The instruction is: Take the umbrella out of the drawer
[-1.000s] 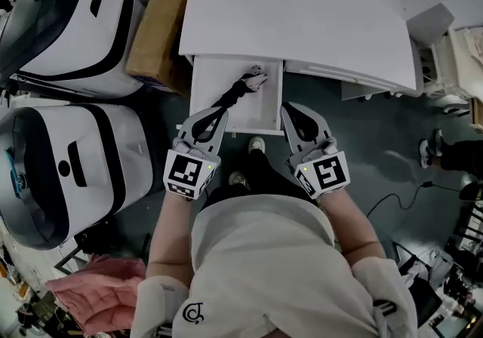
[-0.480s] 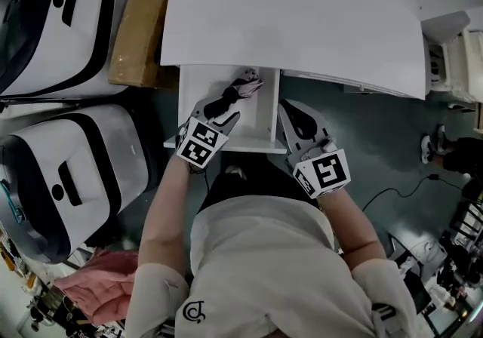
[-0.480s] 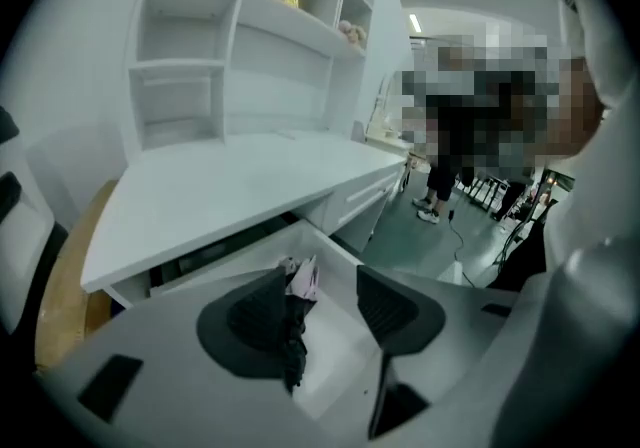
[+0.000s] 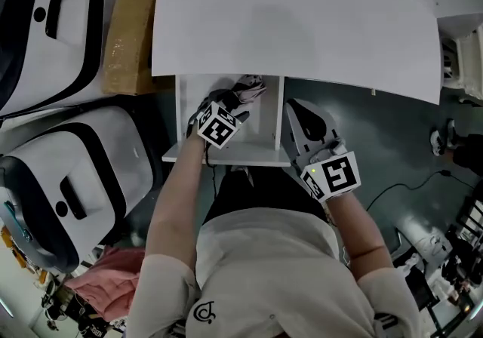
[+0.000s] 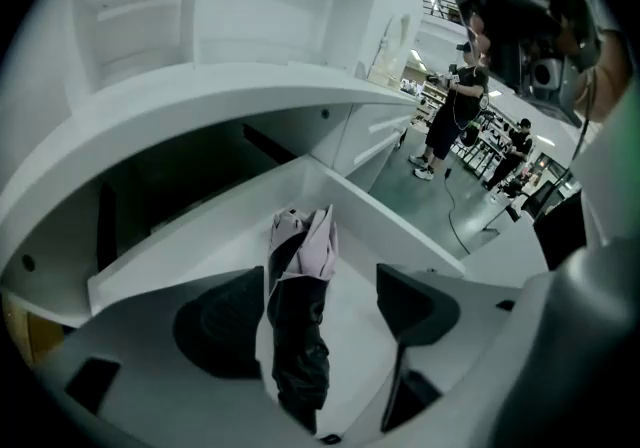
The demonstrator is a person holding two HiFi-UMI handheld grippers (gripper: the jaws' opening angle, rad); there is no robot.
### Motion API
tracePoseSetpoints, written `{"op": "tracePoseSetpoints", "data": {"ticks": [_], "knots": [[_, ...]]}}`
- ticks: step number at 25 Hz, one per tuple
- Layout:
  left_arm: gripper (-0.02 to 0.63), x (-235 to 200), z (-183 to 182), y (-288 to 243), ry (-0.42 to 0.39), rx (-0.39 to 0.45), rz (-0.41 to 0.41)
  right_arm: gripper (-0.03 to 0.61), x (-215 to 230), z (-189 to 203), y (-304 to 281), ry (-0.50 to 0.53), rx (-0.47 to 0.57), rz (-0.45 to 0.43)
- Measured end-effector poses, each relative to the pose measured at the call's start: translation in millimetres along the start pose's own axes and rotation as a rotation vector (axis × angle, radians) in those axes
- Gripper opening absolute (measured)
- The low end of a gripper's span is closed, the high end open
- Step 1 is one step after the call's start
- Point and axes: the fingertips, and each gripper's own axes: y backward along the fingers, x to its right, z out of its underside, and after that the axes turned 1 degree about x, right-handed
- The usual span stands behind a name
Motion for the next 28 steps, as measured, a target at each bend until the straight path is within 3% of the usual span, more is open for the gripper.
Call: {"op": "tracePoseSetpoints", "data": {"ticks": [11, 20, 28], "knots": [[0.380, -18, 33, -78, -0.025, -0.204, 0.009, 0.006, 35, 7, -19, 0.007, 0.018, 0.031], [0.341, -41, 30, -92, -0.020, -0.162, -0.136, 0.006, 48, 23, -15, -0.001, 0.006, 0.051], [0.230, -36, 29, -87, 0.029, -0.171, -0.155, 0.006, 51, 22, -2, 0.001, 0.005, 0.070]]}}
